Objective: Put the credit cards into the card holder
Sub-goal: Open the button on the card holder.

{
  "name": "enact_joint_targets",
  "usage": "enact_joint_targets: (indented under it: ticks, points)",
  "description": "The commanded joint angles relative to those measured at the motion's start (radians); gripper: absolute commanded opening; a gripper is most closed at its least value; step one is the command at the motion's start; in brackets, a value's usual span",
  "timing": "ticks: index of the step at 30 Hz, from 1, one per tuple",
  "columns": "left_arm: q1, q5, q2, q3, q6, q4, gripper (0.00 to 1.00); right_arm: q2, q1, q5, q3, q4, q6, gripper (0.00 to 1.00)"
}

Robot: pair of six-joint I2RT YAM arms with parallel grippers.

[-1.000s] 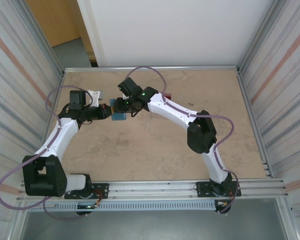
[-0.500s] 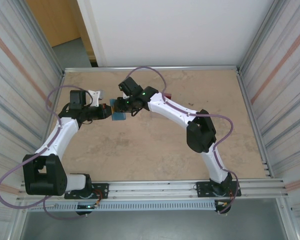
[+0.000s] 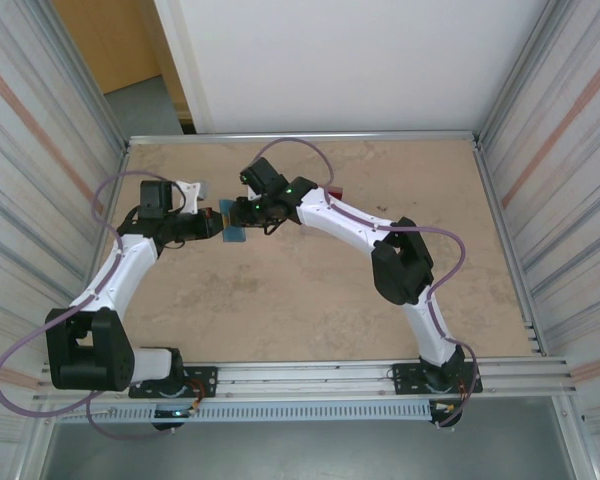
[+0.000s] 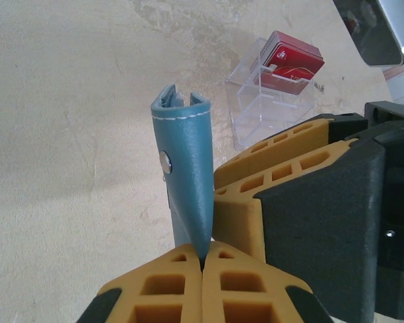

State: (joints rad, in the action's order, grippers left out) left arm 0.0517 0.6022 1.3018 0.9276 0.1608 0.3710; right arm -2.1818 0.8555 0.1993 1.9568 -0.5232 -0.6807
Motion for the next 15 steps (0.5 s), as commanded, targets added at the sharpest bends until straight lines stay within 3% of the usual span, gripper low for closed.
enact_joint_targets:
  ticks: [1, 15]
  points:
    - [-0.004, 0.052, -0.007, 0.039, -0.004, -0.024, 0.0, 0.025, -0.015, -0.025, -0.036, -0.017, -0.02, 0.3]
    - [-0.01, 0.048, -0.016, 0.033, -0.016, -0.022, 0.0, 0.048, -0.015, 0.001, -0.061, 0.017, -0.025, 0.15]
